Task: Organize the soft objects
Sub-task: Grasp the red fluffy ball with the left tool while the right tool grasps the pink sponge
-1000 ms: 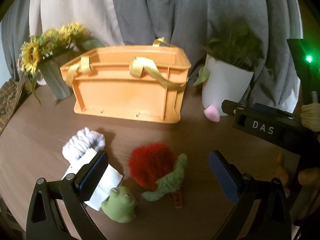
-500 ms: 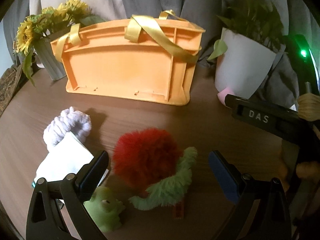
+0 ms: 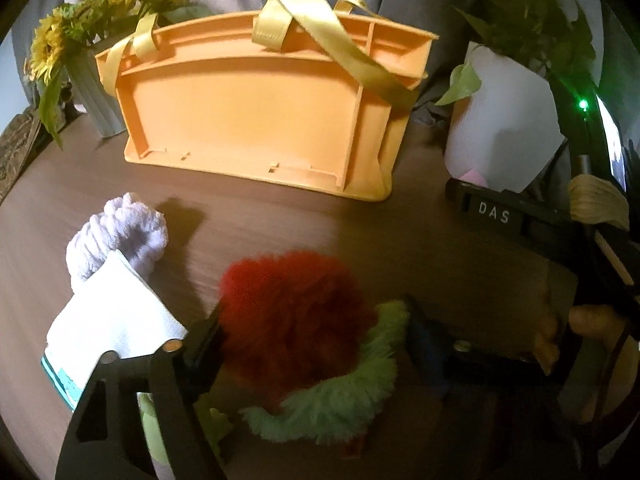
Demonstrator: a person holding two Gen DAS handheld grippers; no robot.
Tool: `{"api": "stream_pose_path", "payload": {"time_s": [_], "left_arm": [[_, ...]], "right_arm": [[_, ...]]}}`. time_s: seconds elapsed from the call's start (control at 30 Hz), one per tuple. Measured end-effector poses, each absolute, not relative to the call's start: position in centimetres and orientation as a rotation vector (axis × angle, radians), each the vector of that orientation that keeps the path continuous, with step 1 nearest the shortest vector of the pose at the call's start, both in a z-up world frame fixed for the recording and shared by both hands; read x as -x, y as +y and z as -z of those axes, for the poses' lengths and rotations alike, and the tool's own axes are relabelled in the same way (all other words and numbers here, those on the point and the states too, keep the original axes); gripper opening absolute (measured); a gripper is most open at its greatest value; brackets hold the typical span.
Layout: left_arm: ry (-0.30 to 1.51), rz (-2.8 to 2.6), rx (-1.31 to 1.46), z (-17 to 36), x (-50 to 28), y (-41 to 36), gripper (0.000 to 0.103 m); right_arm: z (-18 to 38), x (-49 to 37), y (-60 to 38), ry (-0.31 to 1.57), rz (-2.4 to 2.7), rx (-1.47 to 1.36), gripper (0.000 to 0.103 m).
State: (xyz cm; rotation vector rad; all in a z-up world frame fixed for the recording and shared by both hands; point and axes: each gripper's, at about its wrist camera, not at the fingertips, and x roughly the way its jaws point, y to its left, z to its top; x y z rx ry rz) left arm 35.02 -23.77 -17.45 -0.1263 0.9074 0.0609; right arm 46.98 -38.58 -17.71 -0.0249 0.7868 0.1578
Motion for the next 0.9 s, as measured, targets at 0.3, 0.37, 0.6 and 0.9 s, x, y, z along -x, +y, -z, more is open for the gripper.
{"api": "stream_pose_path", "payload": {"time_s": [0.3, 0.37, 0.6, 0.9], "left_arm": [[0.909, -0.060, 0.106, 17.9, -35.6, -23.3, 0.045], [0.903, -0.063, 0.099, 17.8, -35.7, -23.2, 0.042], [0.872, -0.068, 0.076, 17.2, -36.3, -22.9, 0.037], [0.802, -0.058, 0.062, 15.7, -37.1, -22.5, 0.035]], "right_arm": [[19.0, -48.2, -37.9, 0.814, -0.170, 0.055, 0.060], [18.9, -48.4, -37.9, 0.811, -0.166, 0.053, 0.058], [18.9, -49.3, -38.7, 0.814, -0.135, 0.060, 0.041], [18.6, -48.4, -39.4, 0.812, -0.147, 0.024, 0.039]]}}
